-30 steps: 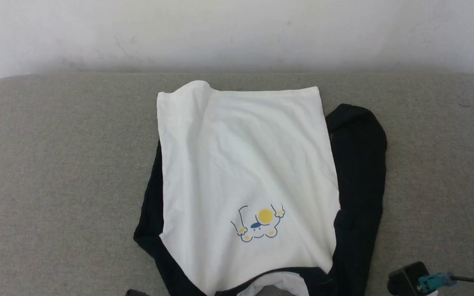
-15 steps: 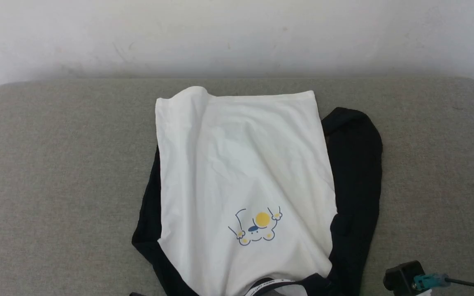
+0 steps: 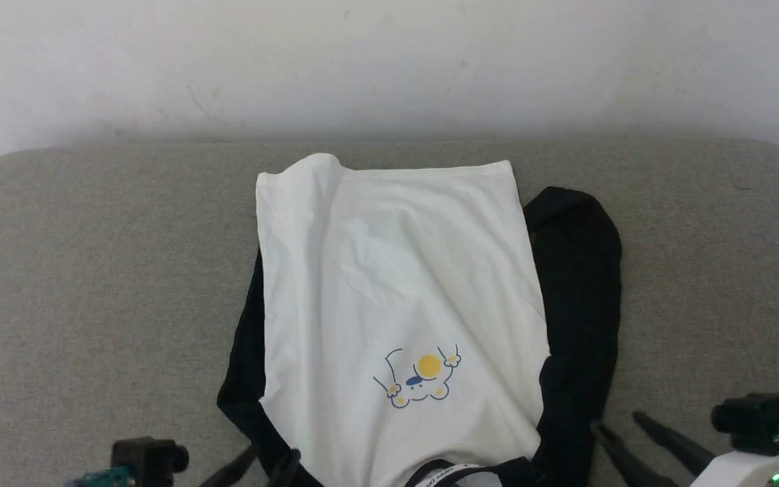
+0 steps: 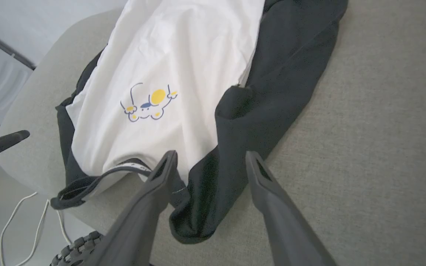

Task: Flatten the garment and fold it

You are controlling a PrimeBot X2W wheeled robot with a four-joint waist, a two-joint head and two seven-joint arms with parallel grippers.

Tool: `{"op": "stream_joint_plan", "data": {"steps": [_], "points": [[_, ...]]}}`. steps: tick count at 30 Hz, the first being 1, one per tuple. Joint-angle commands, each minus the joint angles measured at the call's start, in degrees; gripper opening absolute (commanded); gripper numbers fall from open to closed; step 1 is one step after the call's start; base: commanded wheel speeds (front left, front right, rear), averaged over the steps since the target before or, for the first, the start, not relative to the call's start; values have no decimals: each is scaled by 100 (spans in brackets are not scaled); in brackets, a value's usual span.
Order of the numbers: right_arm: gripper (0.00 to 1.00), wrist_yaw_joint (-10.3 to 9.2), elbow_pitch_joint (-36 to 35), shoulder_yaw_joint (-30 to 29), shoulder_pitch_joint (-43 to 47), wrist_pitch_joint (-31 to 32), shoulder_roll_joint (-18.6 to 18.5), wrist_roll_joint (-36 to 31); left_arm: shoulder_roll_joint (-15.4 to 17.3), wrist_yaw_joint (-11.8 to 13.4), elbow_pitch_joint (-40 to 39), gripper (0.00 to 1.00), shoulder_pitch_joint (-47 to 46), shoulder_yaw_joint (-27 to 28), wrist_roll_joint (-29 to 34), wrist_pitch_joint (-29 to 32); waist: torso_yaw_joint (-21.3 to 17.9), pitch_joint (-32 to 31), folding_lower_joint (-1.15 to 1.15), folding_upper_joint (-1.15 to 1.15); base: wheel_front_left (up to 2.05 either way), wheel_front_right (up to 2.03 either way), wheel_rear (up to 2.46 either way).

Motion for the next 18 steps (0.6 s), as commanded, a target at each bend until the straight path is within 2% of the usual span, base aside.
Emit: {"op": "stream_joint_plan", "data": {"steps": [1, 5, 10, 11, 14, 16, 18], "points": [[100, -4, -193, -251, -25, -234, 157, -79, 90, 101, -249, 100, 115, 234, -33, -237, -4, 22, 0, -1, 0, 0, 0], [100, -4, -431, -742, -176, -965, 625, -462, 67, 403, -533, 100, 74, 737, 359, -1070, -12, 89, 0, -1, 0, 0, 0], [100, -4, -467, -908, -362, -2114, 947, -1275, -500, 892, -464, 100, -65, 1380, 1426, -1453, -21, 196, 0, -1, 0, 0, 0], [100, -4, -467, -908, -362, -2114, 947, -1275, -500, 892, -464, 100, -65, 1380, 1426, -1453, -21, 196, 0, -1, 0, 0, 0], [100, -4, -372, -999, -424, -2834, 1067, -1808, -1130, 1157, -508, 100, -81, 1949, 2641, -1461, -18, 248, 0, -1, 0, 0, 0], [100, -4, -262, -1062, -423, -3248, 1117, -2059, -1490, 1237, -493, 100, 56, 2205, 3360, -1463, -18, 258, 0, -1, 0, 0, 0], [100, -4, -101, -1085, -381, -3534, 1135, -2176, -1861, 1246, -451, 100, 248, 2395, 3814, -1463, -24, 257, 0, -1, 0, 0, 0]]}}
